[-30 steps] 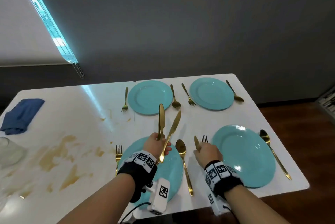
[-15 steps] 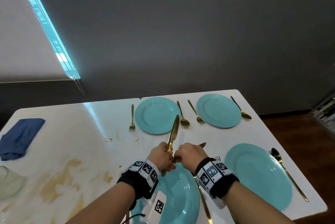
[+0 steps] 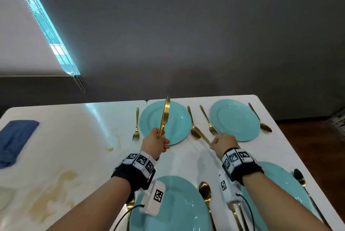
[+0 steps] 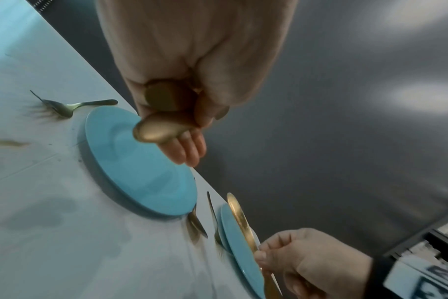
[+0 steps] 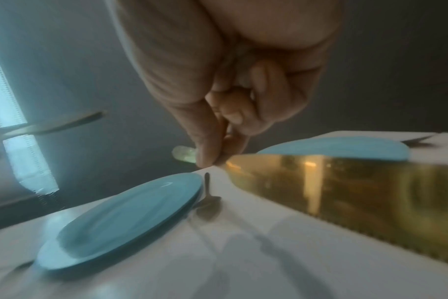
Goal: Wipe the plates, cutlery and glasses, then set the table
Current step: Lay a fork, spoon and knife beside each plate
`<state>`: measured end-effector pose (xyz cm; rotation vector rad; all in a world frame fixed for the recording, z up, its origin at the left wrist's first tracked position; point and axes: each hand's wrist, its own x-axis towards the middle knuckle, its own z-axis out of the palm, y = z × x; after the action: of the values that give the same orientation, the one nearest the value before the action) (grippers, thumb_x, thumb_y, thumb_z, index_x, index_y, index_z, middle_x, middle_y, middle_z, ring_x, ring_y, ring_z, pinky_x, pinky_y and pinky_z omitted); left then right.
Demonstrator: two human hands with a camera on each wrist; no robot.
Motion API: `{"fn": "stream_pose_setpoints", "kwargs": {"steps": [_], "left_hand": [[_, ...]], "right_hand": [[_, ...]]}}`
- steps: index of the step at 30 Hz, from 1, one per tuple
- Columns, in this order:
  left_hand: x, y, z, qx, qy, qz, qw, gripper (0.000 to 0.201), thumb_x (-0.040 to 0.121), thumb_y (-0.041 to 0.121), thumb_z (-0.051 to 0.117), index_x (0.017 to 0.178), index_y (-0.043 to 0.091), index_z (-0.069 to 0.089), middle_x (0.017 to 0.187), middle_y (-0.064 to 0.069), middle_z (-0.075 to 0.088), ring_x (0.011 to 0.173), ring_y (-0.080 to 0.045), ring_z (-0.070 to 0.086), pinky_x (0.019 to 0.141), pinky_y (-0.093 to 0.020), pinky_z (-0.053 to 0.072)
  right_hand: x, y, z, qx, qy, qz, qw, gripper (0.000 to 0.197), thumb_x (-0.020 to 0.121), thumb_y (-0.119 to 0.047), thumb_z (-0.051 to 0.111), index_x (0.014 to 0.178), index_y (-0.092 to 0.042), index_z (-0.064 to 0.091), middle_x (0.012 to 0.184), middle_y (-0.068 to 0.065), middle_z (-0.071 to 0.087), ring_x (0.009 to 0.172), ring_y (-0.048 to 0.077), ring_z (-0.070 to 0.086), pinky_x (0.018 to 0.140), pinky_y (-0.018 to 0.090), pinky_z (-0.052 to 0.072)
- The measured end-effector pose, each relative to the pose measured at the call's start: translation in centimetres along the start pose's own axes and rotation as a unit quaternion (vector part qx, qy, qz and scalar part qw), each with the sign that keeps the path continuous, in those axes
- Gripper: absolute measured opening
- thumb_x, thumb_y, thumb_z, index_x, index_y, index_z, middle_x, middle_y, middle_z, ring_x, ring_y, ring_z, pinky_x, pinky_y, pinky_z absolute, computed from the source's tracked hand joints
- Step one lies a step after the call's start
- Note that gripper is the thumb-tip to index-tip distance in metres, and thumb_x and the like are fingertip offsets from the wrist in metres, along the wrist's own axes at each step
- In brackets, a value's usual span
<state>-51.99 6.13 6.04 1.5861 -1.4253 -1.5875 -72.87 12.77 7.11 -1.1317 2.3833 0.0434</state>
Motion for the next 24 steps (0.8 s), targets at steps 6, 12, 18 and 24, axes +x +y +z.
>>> {"fn": "stream_pose_setpoints", "kwargs": {"steps": [6,12,18,24], "left_hand": [[2.9,1.1,0.9,-0.032,-0.001,0.010,0.999,0.012,0.098,0.006,0.038,0.096,0.012,0.048,0.078,-0.010,0.060,0.061,-0.019,0.055,0.062,-0.030,0.050],[5.3,1.1,2.1,-0.042,0.015,0.012,0.999,0.012,0.099,0.007,0.037,0.098,0.012,0.048,0.080,-0.009,0.061,0.064,-0.020,0.057,0.065,-0.030,0.051],[6.3,0.4,2.7,-0.047,0.027,0.004,0.999,0.022,0.099,0.007,0.037,0.086,0.021,0.048,0.079,-0.010,0.062,0.064,-0.020,0.057,0.065,-0.031,0.050],[6.9,-0.2,2.8,-0.045,0.035,-0.006,0.998,0.021,0.099,0.007,0.038,0.087,0.020,0.049,0.077,-0.008,0.062,0.062,-0.019,0.057,0.062,-0.028,0.050]], "right_hand": [[7.8,-1.9,-0.8,0.019,-0.003,0.059,0.998,0.022,0.091,-0.017,0.054,0.102,0.000,0.064,0.112,0.013,0.065,0.106,0.027,0.062,0.084,0.027,0.049],[12.4,-3.5,0.0,0.072,-0.002,0.084,0.994,0.037,0.093,-0.012,0.050,0.058,-0.007,0.040,0.112,0.012,0.066,0.105,0.026,0.063,0.087,0.028,0.051],[15.1,-4.0,1.3,0.118,0.009,0.102,0.988,0.034,0.088,-0.011,0.054,0.057,-0.007,0.040,0.087,0.013,0.062,0.086,0.029,0.064,0.067,0.028,0.047],[16.3,-4.2,1.2,0.115,0.026,0.094,0.989,0.038,0.090,-0.013,0.053,0.056,-0.008,0.038,0.079,0.010,0.054,0.076,0.027,0.056,0.067,0.027,0.045]]}}
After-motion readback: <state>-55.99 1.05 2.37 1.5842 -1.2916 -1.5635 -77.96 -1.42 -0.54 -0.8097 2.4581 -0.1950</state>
